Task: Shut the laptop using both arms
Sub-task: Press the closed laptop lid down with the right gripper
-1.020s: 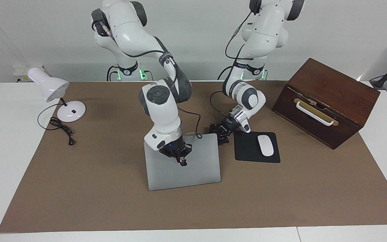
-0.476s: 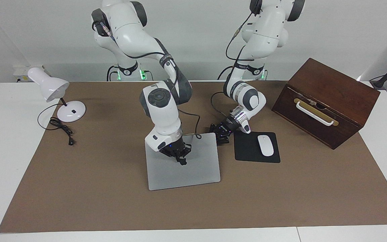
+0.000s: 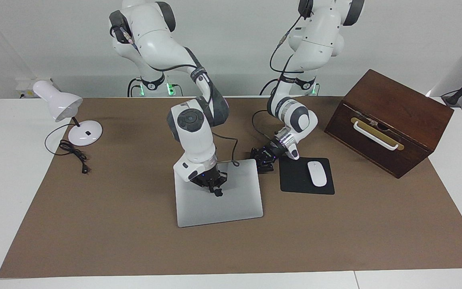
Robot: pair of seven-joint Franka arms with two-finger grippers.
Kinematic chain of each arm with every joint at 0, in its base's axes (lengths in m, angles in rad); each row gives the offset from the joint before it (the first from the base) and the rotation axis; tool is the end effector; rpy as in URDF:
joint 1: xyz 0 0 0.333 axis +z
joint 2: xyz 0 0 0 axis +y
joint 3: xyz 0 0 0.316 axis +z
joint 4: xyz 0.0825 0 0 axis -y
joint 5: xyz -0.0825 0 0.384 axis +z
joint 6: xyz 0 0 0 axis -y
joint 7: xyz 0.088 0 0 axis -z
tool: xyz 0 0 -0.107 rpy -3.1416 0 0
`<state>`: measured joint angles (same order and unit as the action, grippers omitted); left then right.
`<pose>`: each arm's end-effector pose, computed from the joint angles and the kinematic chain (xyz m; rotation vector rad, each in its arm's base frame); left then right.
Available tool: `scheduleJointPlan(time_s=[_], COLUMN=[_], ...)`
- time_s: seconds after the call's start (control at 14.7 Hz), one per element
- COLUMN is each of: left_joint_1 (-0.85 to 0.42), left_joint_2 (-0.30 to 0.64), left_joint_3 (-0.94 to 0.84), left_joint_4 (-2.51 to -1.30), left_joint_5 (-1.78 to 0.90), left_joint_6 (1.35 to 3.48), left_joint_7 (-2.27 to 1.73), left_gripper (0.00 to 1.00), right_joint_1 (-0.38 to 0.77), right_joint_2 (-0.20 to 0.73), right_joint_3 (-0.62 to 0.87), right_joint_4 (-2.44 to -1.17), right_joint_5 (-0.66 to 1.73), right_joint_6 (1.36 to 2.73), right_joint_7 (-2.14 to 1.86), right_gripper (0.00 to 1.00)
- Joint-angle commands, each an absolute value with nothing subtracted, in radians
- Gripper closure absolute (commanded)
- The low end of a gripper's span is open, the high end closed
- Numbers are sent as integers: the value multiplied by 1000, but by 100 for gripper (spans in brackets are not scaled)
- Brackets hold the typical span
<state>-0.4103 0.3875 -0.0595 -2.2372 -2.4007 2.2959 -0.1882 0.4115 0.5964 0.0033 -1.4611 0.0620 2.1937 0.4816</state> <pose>0.4736 -0.2578 0.1910 1.0635 1.5885 -0.6030 0.6633 0.2940 0.3474 -3.0260 0.1518 -0.1503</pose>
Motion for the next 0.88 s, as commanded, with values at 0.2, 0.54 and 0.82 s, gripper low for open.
scheduleJointPlan(time_s=[0.2, 0.54, 0.82], left_joint_1=[-402, -402, -402], left_joint_2=[537, 537, 537], left_joint_3=[-61, -61, -61], left_joint_4=[-2232, -2232, -2230], left_joint_5=[-2407, -2407, -2407], left_joint_6=[2349, 2350, 2350], left_joint_7=[-109, -107, -107], left_gripper=[100, 100, 100], right_joint_1=[394, 393, 393], right_joint_2=[588, 589, 589], right_joint_3=[12, 12, 12], right_joint_4=[-1496, -1516, -1522], right_joint_5=[83, 83, 83], right_joint_6=[2187, 2194, 2197], right_joint_7=[497, 495, 495], right_gripper=[100, 100, 100])
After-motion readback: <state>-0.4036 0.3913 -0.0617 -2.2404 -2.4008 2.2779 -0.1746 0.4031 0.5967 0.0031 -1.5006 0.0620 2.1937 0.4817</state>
